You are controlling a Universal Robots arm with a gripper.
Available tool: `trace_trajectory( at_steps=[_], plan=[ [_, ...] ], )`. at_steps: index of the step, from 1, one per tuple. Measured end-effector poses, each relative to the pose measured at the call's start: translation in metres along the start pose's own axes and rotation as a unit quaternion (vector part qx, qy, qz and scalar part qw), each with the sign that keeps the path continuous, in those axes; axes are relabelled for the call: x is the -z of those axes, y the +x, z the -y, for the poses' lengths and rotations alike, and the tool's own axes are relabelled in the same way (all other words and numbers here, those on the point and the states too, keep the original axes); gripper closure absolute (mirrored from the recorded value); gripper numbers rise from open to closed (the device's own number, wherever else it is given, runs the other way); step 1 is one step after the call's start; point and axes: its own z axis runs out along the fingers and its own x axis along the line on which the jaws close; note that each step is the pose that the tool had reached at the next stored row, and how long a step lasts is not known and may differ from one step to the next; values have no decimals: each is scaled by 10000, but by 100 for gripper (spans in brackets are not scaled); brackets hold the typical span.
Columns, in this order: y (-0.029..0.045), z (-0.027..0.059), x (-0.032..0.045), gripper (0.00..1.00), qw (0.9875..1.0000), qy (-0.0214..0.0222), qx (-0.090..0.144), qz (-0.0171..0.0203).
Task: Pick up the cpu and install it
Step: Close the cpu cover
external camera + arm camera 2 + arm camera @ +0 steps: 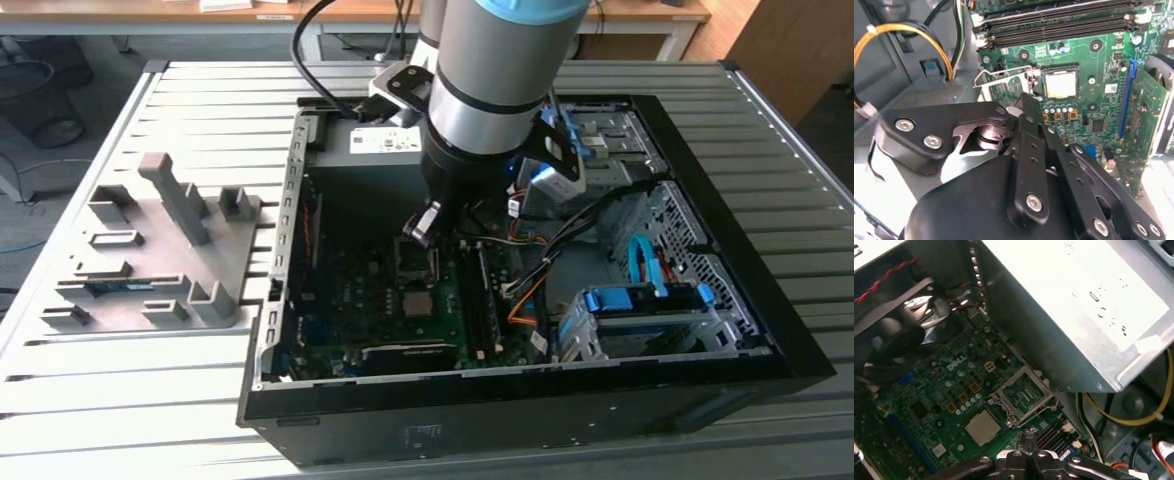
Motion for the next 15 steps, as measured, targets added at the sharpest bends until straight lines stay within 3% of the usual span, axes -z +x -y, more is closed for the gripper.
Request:
trace_trajectory(
  at_steps=[4, 8, 11, 15],
  plan=[
    [0, 1, -5, 90, 9996, -27, 296, -32],
    [0, 1, -8, 90, 9981, -46, 605, -78],
    [0, 1, -8, 90, 9963, -60, 851, -118],
    [0, 1, -10, 90, 9924, -80, 1212, -176]
  ],
)
